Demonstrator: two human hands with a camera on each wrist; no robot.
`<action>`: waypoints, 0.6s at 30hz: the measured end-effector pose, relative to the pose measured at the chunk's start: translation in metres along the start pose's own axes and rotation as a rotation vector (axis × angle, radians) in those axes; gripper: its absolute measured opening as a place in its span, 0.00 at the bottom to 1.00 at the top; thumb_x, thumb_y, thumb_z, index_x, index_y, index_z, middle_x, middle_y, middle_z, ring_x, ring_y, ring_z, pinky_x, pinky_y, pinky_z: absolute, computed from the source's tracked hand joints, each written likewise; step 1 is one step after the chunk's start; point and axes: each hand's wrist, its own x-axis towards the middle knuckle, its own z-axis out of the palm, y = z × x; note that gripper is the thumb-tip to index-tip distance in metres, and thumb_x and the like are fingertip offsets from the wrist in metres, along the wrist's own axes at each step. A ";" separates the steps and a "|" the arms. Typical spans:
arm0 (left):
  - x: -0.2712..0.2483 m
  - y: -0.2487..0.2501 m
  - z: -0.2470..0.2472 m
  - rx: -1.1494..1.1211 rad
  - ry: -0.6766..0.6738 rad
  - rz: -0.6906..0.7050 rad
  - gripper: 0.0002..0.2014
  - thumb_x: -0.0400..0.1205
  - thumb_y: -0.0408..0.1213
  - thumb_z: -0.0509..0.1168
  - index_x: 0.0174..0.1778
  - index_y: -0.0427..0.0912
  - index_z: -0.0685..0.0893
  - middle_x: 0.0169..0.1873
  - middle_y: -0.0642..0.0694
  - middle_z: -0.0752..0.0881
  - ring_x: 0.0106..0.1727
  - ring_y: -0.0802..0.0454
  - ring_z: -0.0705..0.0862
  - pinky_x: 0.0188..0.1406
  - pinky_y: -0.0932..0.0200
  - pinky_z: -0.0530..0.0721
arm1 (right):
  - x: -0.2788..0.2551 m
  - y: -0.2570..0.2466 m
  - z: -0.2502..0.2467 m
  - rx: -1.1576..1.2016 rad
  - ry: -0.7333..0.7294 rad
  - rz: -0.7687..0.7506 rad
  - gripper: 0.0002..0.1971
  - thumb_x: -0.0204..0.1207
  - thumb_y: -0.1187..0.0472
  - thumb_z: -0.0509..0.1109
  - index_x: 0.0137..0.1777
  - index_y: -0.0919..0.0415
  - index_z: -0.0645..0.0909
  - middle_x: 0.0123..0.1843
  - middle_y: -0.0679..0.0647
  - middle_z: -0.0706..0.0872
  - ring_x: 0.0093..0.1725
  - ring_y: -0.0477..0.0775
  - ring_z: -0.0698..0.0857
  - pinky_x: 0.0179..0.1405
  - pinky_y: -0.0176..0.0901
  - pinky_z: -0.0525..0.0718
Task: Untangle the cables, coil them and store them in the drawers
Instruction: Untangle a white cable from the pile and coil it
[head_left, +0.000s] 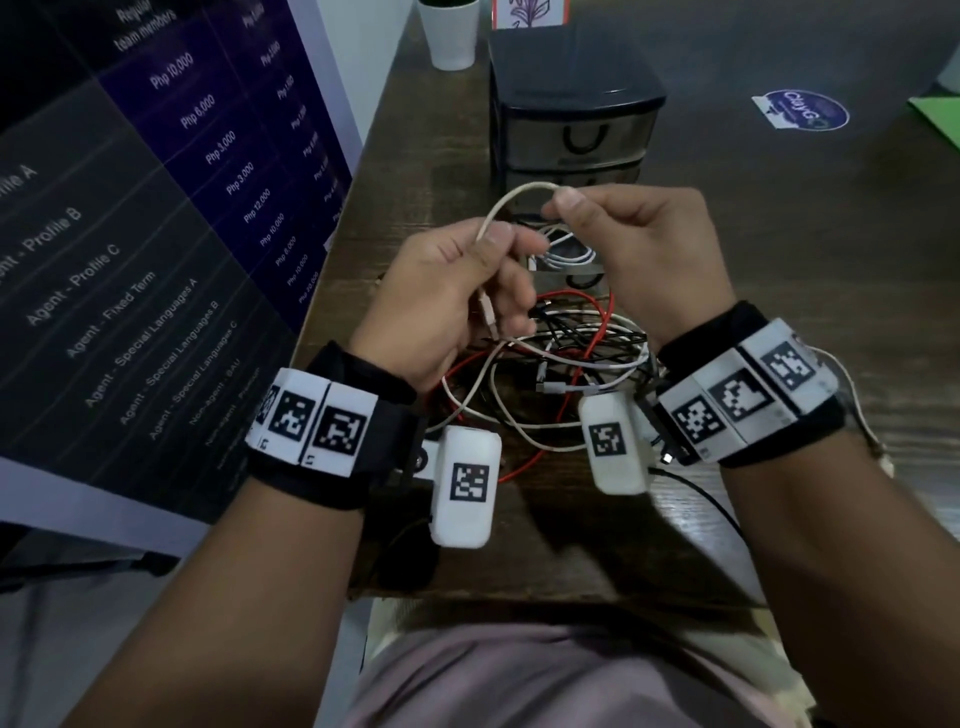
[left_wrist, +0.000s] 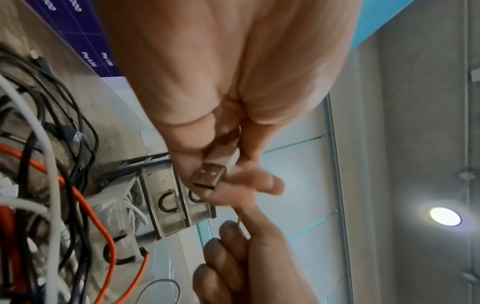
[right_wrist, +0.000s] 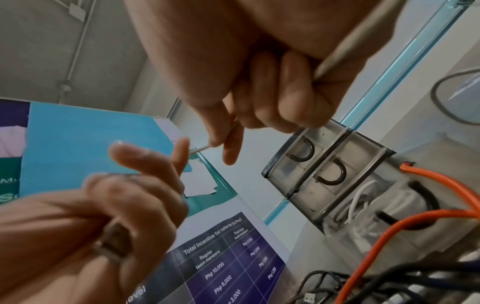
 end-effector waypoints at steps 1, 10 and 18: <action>0.000 0.000 0.001 -0.019 -0.018 0.015 0.14 0.91 0.32 0.53 0.55 0.35 0.84 0.26 0.46 0.82 0.25 0.53 0.77 0.31 0.57 0.84 | 0.001 0.004 0.002 -0.028 -0.006 0.002 0.07 0.81 0.54 0.72 0.48 0.51 0.92 0.41 0.42 0.93 0.46 0.42 0.91 0.49 0.42 0.87; -0.007 -0.001 0.017 -0.079 -0.204 -0.086 0.22 0.90 0.43 0.54 0.29 0.42 0.77 0.18 0.52 0.62 0.20 0.55 0.56 0.19 0.63 0.54 | 0.004 0.009 0.009 -0.019 0.166 -0.108 0.04 0.83 0.63 0.66 0.53 0.54 0.81 0.38 0.42 0.84 0.39 0.38 0.84 0.44 0.41 0.84; 0.005 0.034 0.008 -0.343 -0.028 0.158 0.18 0.92 0.39 0.50 0.44 0.35 0.80 0.21 0.50 0.67 0.24 0.54 0.66 0.24 0.60 0.71 | -0.014 0.007 0.029 -0.072 -0.167 -0.070 0.09 0.82 0.51 0.68 0.43 0.45 0.87 0.30 0.54 0.87 0.30 0.49 0.84 0.37 0.53 0.85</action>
